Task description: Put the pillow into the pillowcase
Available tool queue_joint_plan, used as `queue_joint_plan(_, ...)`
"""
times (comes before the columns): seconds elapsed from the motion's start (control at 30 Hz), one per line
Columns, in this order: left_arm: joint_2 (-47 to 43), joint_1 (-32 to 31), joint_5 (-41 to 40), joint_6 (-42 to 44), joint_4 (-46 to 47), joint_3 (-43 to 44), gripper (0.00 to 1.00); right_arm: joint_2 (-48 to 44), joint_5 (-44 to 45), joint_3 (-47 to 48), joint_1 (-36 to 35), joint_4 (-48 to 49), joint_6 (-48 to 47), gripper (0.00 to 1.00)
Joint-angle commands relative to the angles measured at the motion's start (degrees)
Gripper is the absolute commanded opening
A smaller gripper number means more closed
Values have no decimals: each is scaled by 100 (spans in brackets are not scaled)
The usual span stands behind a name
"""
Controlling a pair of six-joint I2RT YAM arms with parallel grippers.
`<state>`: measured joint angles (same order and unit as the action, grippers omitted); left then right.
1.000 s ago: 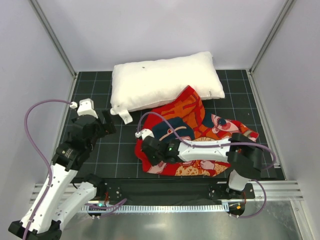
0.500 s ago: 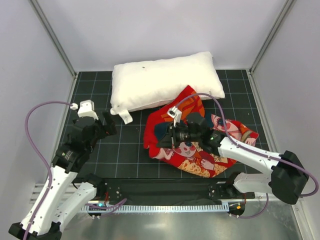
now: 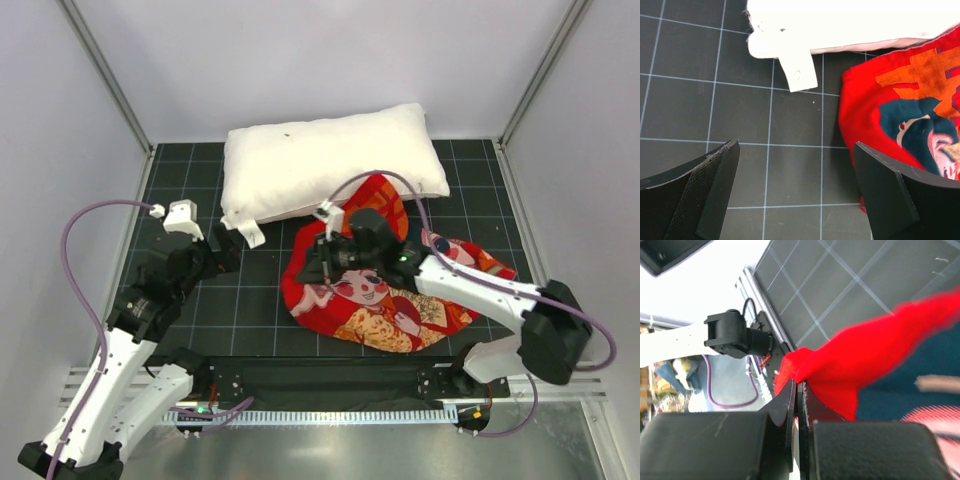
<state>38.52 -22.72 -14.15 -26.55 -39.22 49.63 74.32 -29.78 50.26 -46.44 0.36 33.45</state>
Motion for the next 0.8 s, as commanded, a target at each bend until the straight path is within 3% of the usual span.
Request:
queue_joint_plan(0.0,41,31,150,-53,284,29,100,730,305,1255,-848,-35,-364,4)
queue_joint_plan(0.07,138,31,-165,-53,126,91,100,1346,543,2239,-1314,-509,-655,4)
queue_joint_plan(0.2,33,136,-1281,-333,-278,346,100,1874,851,3496,-1289,-537,-542,4)
queue_joint_plan(0.27,-344,215,-1711,-412,-262,285,100,2285,764,4006,-1272,-589,-524,4)
queue_joint_plan(0.33,-643,268,-1950,-536,-174,180,100,2717,334,5139,-1263,-1105,-576,4)
queue_joint_plan(0.4,-1100,277,-2248,-580,-77,83,100,3191,79,6017,-1280,-1536,-585,22)
queue_joint_plan(0.47,-1425,286,-2364,-571,28,-14,100,3308,139,6267,-1263,-1766,-716,62)
queue_joint_plan(0.53,-1540,286,-2452,-510,55,-49,100,3037,533,6006,-1158,-2004,-752,73)
queue_joint_plan(0.57,-1558,286,-2443,-475,72,-84,100,2844,656,5726,-1062,-1961,-657,74)
queue_joint_plan(0.7,-1296,286,-2092,-404,116,-50,100,1430,938,3187,-368,-1355,-269,74)
queue_joint_plan(0.77,-1111,277,-1767,-360,151,-15,100,438,1587,2030,72,-1607,-260,74)
